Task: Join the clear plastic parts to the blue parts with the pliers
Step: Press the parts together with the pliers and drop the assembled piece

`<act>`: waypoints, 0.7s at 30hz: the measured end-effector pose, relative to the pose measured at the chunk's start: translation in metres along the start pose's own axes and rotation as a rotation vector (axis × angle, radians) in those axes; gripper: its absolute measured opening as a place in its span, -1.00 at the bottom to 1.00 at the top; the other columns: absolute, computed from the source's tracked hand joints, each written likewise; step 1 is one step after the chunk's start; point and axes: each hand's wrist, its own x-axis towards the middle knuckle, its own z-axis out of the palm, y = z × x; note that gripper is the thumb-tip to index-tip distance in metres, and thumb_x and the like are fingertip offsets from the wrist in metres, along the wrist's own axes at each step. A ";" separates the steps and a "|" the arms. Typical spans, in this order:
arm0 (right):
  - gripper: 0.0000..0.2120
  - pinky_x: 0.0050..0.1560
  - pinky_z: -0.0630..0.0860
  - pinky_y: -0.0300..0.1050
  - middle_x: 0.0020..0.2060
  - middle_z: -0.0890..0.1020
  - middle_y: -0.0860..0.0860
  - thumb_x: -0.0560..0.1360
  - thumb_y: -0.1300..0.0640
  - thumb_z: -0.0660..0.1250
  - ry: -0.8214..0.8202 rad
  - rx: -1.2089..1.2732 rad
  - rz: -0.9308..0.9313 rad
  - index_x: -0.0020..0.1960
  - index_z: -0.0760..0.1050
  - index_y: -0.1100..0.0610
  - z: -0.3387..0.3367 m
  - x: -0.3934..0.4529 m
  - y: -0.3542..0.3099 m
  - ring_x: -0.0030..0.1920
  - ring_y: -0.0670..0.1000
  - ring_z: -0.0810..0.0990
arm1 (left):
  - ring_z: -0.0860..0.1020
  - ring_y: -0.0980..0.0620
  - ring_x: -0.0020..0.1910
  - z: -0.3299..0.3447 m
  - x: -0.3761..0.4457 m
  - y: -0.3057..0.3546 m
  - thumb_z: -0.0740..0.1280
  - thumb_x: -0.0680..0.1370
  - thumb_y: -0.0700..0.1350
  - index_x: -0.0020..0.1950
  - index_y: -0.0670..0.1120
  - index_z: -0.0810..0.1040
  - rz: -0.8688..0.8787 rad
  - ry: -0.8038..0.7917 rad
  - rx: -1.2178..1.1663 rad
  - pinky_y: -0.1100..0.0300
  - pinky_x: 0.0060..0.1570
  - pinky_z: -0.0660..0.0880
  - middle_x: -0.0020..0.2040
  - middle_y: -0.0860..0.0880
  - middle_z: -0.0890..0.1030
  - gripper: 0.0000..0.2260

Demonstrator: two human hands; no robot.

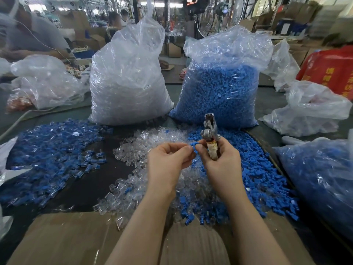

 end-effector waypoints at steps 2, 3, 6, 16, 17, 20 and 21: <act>-0.84 -0.28 0.49 -0.30 -0.29 0.63 -0.15 0.50 0.07 0.45 0.026 -0.041 -0.011 -0.16 0.49 -0.11 0.001 -0.001 0.001 -0.24 -0.17 0.59 | 0.70 0.03 -0.25 0.001 -0.001 0.001 0.45 0.47 -0.33 -0.12 -0.23 0.62 0.008 -0.006 -0.008 0.30 -0.27 0.59 -0.24 -0.16 0.71 -0.96; -0.84 -0.30 0.48 -0.32 -0.26 0.63 -0.18 0.50 0.05 0.45 0.035 -0.053 -0.016 -0.17 0.48 -0.11 0.001 -0.001 0.001 -0.25 -0.18 0.58 | 0.70 0.03 -0.24 0.001 -0.001 0.002 0.45 0.47 -0.33 -0.12 -0.23 0.62 0.014 -0.007 -0.011 0.30 -0.27 0.59 -0.24 -0.15 0.71 -0.96; -0.84 -0.32 0.46 -0.29 -0.20 0.61 -0.25 0.50 0.01 0.43 0.042 -0.082 -0.015 -0.18 0.47 -0.09 0.002 -0.002 0.001 -0.26 -0.16 0.57 | 0.70 0.04 -0.24 0.001 -0.002 0.002 0.45 0.47 -0.33 -0.13 -0.22 0.63 0.037 -0.009 0.002 0.30 -0.27 0.59 -0.25 -0.11 0.71 -0.95; -0.84 -0.24 0.55 0.07 -0.30 0.62 -0.05 0.51 0.00 0.42 0.026 -0.121 0.031 -0.07 0.55 0.08 0.002 -0.002 -0.002 -0.26 -0.04 0.58 | 0.69 0.11 -0.23 -0.001 0.000 -0.003 0.50 0.45 -0.27 -0.23 0.00 0.65 0.279 0.014 0.277 0.16 -0.16 0.64 -0.28 0.04 0.70 -0.83; -0.86 -0.24 0.56 0.06 -0.30 0.63 -0.05 0.51 0.01 0.42 0.013 -0.123 0.033 -0.07 0.55 0.07 0.002 -0.002 -0.002 -0.27 -0.04 0.59 | 0.69 0.12 -0.24 -0.002 0.000 -0.004 0.51 0.45 -0.26 -0.23 0.02 0.65 0.293 0.014 0.295 0.16 -0.15 0.65 -0.28 0.06 0.70 -0.82; -0.92 -0.31 0.51 -0.01 -0.33 0.62 -0.05 0.52 0.07 0.42 -0.030 -0.116 0.038 -0.11 0.54 0.04 -0.001 -0.001 -0.001 -0.29 -0.04 0.57 | 0.68 0.13 -0.24 -0.004 0.002 -0.007 0.52 0.44 -0.24 -0.23 0.04 0.65 0.335 0.014 0.356 0.17 -0.16 0.64 -0.27 0.09 0.70 -0.81; -0.93 -0.31 0.49 -0.02 -0.33 0.61 -0.04 0.52 0.09 0.41 -0.045 -0.115 0.041 -0.11 0.54 0.05 -0.002 0.000 0.000 -0.30 -0.03 0.56 | 0.68 0.14 -0.23 -0.004 0.002 -0.008 0.53 0.43 -0.24 -0.24 0.05 0.65 0.346 0.015 0.366 0.19 -0.16 0.63 -0.27 0.10 0.70 -0.81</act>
